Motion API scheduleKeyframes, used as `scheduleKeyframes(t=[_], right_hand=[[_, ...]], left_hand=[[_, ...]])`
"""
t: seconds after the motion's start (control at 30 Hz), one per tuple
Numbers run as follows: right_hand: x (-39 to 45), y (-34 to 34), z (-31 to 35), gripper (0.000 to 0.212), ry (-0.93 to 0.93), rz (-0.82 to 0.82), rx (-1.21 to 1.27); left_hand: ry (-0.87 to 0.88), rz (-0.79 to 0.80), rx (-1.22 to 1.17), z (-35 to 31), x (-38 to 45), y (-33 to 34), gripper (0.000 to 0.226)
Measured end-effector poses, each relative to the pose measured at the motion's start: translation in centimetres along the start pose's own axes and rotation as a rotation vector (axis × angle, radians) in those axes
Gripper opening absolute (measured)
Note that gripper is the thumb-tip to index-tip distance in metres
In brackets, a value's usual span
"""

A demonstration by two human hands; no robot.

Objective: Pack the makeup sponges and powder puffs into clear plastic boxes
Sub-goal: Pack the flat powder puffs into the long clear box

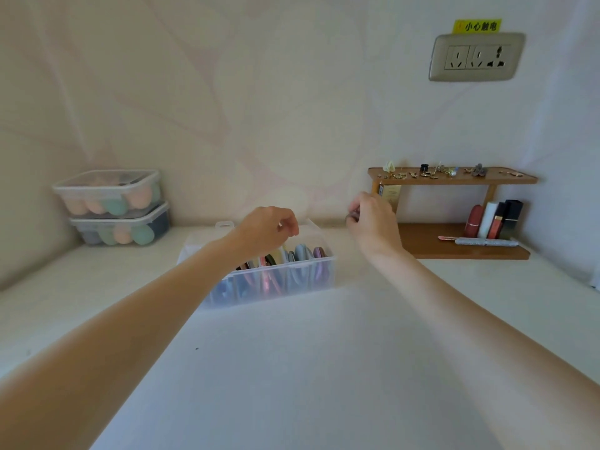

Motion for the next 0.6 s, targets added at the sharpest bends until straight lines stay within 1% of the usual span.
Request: scheduleKeyframes(t=[0.1, 0.17, 0.27, 0.33, 0.4, 0.47, 0.6], right_hand=[[0.0, -0.6, 3.0, 0.014, -0.043, -0.061, 0.182], [-0.4, -0.5, 5.0, 0.014, -0.054, -0.059, 0.292], [-1.2, 0.5, 7.4, 0.014, -0.045, 0.017, 0.388], [-1.7, 1.8, 8.2, 0.013, -0.022, 0.095, 0.425], [-2.2, 2.8, 8.7, 0.01, 0.003, 0.161, 0.426], [-2.5, 3.6, 8.8, 0.008, -0.013, 0.214, 0.372], [-2.9, 4.4, 9.1, 0.013, -0.089, 0.347, 0.127]], left_hand=[[-0.037, 0.018, 0.031, 0.7, -1.0, -0.8, 0.027], [-0.058, 0.088, 0.061, 1.5, -2.1, -1.2, 0.028], [-0.041, 0.231, 0.092, 2.6, -3.4, -1.1, 0.028], [-0.019, 0.261, 0.096, 2.8, -4.1, -1.0, 0.028], [-0.008, 0.262, 0.11, 2.8, -4.3, -0.9, 0.029], [-0.008, 0.272, 0.127, 2.8, -4.3, -0.8, 0.028], [-0.026, 0.293, 0.131, 3.0, -4.5, -0.8, 0.027]])
Point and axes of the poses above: each hand's wrist, its own x-axis towards the middle knuckle, its own y-axis out of the palm, z = x × y, the point moved 2 cm from there along x, towards the middle knuckle, and after that the axes turned 7 degrees about z, right-handed, at the moved point
